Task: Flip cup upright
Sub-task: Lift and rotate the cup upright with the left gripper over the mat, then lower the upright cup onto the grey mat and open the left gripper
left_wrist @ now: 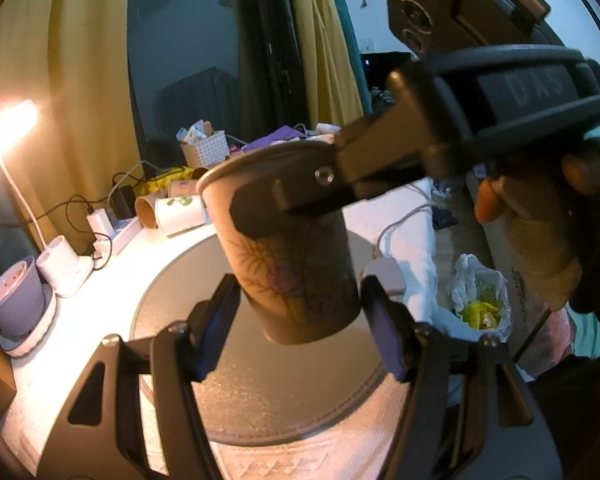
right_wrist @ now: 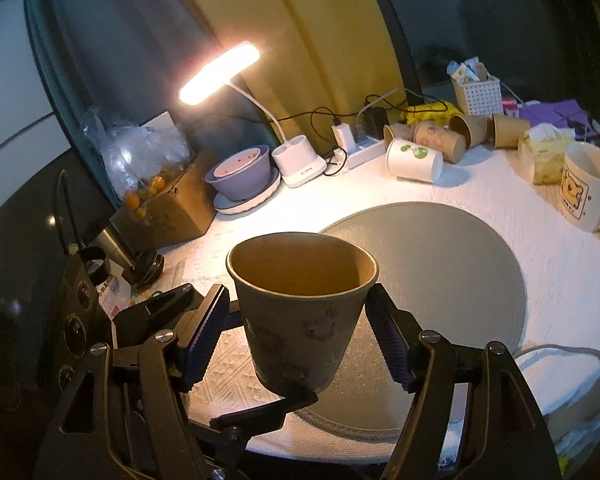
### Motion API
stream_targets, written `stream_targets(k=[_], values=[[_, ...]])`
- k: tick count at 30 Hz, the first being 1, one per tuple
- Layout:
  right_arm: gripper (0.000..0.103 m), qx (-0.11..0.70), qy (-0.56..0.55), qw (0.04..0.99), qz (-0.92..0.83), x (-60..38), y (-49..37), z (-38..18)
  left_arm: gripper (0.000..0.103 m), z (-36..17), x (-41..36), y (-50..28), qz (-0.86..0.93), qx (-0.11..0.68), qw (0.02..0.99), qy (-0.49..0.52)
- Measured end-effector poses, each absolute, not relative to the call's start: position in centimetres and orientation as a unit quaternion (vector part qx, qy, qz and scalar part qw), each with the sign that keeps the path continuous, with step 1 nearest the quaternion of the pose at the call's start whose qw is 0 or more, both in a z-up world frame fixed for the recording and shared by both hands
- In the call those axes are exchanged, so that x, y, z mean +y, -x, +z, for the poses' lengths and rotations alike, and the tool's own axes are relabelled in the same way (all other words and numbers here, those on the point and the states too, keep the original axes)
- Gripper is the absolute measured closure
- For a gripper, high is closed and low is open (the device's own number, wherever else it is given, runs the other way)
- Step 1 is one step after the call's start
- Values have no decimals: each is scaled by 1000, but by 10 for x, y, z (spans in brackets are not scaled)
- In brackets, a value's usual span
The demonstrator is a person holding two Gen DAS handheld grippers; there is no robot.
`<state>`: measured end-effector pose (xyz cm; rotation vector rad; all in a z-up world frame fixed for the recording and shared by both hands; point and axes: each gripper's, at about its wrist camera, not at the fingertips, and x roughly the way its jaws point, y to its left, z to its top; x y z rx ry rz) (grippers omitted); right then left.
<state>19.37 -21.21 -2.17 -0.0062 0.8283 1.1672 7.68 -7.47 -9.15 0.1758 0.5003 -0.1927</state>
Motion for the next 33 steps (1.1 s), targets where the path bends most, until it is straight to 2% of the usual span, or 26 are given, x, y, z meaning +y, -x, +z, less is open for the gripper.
stream_targets(k=[4, 10, 14, 19, 24, 27, 33], values=[[34, 381, 8, 756, 533, -209, -199, -27, 39, -95, -68, -86, -95, 262, 958, -68], [35, 383, 25, 761, 522, -197, -212, -36, 38, -108, -49, -109, -77, 313, 947, -13], [35, 382, 31, 773, 506, -187, -228, -41, 31, -115, -35, -115, -71, 327, 942, 9], [35, 372, 61, 795, 475, -172, -249, -51, 28, -126, -17, -125, -66, 358, 930, 52], [35, 369, 85, 805, 457, -153, -267, -67, 27, -133, 0, -132, -40, 372, 924, 80], [35, 346, 104, 815, 452, -144, -269, -70, 21, -132, 10, -136, -24, 372, 923, 94], [35, 320, 134, 832, 433, -134, -272, -76, 21, -134, 32, -140, 12, 372, 921, 118]])
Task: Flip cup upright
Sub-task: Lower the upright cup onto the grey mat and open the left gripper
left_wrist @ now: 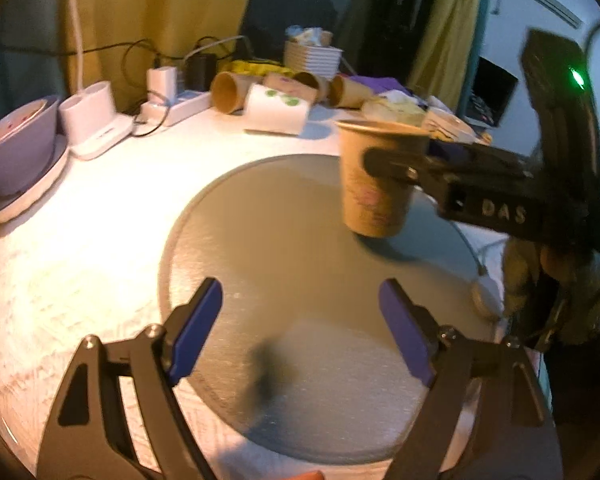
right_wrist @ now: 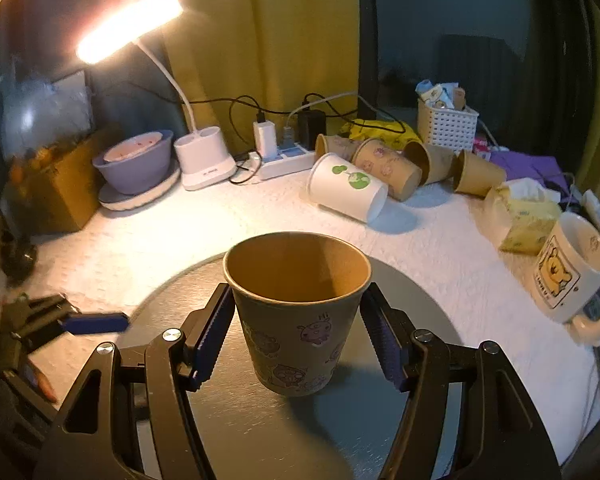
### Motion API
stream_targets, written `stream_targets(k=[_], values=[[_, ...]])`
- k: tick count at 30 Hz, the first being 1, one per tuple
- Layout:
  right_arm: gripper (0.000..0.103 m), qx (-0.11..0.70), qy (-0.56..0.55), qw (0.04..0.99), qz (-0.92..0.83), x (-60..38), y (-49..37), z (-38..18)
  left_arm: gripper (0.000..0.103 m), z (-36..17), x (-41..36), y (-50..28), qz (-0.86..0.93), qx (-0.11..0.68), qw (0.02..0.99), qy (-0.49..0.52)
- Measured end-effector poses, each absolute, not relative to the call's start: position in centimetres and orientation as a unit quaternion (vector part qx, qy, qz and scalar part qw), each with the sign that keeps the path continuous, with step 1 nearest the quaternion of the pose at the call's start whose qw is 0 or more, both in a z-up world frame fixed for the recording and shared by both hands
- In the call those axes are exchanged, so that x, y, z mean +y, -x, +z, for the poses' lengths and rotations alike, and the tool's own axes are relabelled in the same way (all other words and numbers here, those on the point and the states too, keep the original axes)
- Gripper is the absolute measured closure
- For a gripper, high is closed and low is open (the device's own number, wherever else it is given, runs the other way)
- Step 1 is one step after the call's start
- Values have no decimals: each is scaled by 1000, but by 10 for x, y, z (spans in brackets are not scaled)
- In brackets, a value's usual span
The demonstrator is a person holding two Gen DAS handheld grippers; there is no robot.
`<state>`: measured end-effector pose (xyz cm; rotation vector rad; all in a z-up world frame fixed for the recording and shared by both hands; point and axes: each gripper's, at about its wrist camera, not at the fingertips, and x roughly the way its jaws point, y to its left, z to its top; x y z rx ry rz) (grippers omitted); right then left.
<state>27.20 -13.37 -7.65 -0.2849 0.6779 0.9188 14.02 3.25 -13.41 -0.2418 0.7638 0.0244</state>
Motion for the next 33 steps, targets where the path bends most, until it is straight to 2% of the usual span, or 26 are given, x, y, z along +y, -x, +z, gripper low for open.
stream_targets(k=[13, 21, 25, 33], values=[[35, 310, 152, 852, 394, -145, -255, -89, 21, -141, 52, -140, 51, 376, 913, 152], [35, 331, 137, 851, 384, -154, -246, -95, 21, -139, 50, -134, 48, 373, 911, 167], [30, 338, 131, 849, 383, -158, -242, -96, 21, -138, 49, -130, 55, 373, 911, 168], [30, 348, 122, 849, 378, -172, -226, -96, 21, -136, 42, -117, 46, 371, 911, 176]])
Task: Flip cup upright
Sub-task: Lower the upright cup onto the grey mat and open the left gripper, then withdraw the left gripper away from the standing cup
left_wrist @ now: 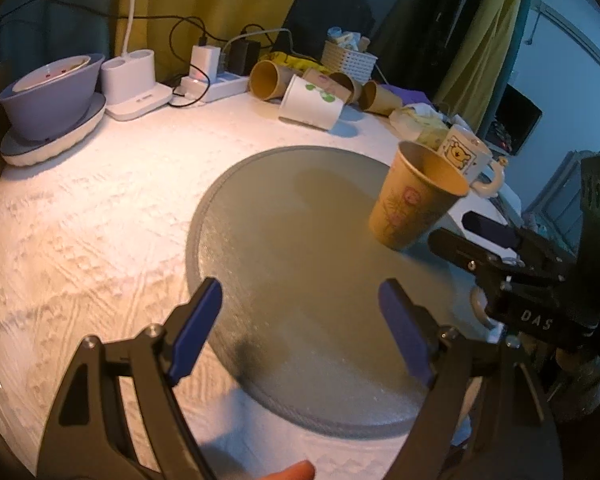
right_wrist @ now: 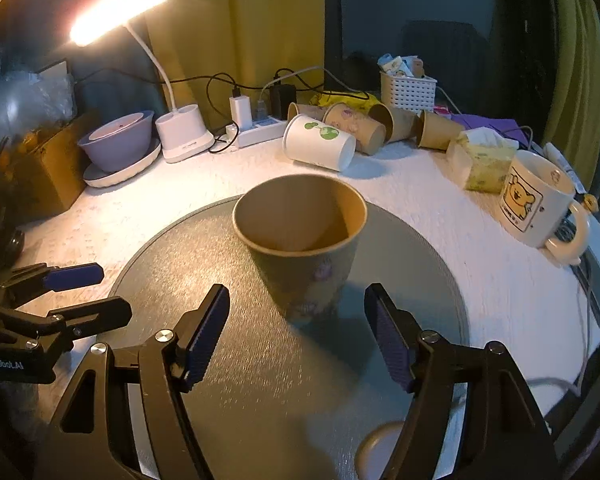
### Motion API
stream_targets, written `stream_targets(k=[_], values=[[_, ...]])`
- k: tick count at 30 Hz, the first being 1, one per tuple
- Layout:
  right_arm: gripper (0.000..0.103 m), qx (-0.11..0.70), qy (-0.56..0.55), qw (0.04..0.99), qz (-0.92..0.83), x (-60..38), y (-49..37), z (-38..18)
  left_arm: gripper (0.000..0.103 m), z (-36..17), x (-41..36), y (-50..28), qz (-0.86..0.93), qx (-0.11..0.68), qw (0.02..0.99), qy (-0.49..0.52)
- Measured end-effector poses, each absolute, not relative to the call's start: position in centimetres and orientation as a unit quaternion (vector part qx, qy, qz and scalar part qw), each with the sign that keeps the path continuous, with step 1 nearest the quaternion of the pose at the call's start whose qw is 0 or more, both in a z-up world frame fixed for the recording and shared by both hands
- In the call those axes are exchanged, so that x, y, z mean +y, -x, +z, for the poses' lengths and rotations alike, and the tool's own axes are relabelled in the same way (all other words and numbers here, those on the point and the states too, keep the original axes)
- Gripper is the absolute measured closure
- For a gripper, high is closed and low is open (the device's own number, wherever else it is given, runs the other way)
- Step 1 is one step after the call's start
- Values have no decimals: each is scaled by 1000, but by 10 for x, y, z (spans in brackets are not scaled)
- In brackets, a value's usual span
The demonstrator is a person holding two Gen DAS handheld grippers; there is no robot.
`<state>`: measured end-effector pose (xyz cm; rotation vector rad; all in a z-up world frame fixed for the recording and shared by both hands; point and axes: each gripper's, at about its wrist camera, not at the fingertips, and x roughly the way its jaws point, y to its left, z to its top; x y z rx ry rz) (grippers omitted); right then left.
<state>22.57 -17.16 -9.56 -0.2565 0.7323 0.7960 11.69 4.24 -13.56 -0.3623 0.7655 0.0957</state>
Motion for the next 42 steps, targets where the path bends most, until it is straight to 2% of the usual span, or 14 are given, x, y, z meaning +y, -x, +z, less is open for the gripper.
stream_targets(k=[22, 42], values=[[30, 315, 106, 869, 367, -216, -169, -63, 21, -101, 5, -72, 28, 330, 930, 157], [30, 261, 90, 894, 353, -254, -133, -19, 21, -49, -27, -38, 19, 263, 957, 118]])
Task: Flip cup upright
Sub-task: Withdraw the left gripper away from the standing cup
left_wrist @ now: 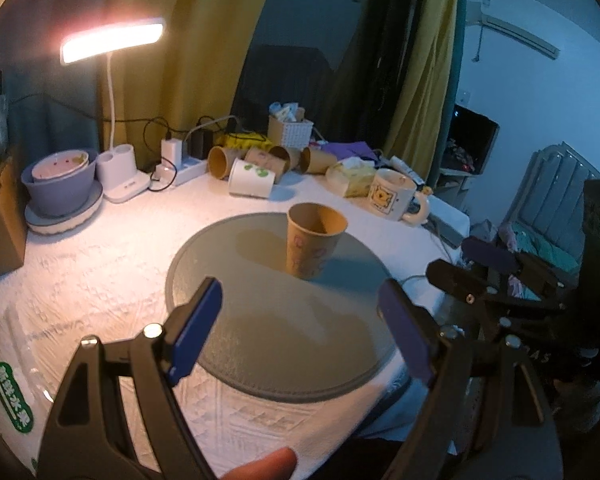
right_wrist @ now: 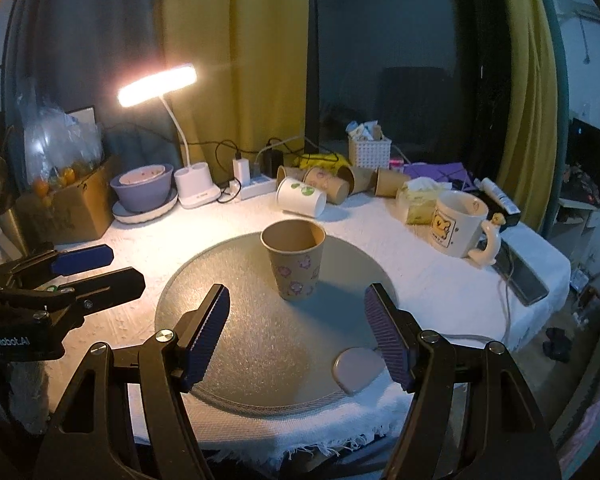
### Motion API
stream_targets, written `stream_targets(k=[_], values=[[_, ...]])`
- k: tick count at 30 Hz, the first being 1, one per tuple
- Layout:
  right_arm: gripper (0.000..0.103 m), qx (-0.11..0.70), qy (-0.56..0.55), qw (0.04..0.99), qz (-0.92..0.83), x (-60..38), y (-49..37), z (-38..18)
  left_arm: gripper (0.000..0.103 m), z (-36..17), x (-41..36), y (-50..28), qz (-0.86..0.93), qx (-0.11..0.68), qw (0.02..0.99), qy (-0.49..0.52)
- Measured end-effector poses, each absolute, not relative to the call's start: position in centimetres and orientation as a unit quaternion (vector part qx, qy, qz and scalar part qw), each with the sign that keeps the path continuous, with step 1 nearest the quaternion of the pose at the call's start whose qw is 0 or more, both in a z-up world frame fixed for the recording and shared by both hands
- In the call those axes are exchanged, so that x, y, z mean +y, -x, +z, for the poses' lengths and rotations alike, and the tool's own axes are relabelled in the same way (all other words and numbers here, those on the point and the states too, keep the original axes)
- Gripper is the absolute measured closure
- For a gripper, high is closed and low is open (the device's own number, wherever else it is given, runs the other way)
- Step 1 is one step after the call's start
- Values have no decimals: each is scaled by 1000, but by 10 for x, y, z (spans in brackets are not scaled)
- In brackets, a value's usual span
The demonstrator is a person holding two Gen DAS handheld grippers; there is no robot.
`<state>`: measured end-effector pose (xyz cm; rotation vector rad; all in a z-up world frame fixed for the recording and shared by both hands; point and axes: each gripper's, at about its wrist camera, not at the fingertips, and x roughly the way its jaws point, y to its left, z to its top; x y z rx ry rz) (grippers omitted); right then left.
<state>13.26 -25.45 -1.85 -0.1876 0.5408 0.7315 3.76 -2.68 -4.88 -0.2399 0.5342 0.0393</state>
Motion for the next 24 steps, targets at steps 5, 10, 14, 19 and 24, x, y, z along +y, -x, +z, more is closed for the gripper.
stream_targets(k=[5, 10, 14, 19, 24], values=[[30, 246, 83, 899, 354, -262, -124, -5, 21, -35, -33, -28, 20, 238, 966, 103], [30, 228, 75, 905, 352, -271, -117, 8, 21, -25, -34, -21, 33, 222, 970, 96], [30, 217, 75, 908, 350, -278, -108, 20, 21, -14, -38, -13, 42, 202, 975, 79], [30, 207, 72, 911, 348, -287, -99, 33, 21, 5, -42, 0, 47, 170, 982, 67], [30, 192, 70, 915, 349, -293, -89, 45, 20, 21, -48, 11, 42, 146, 987, 56]])
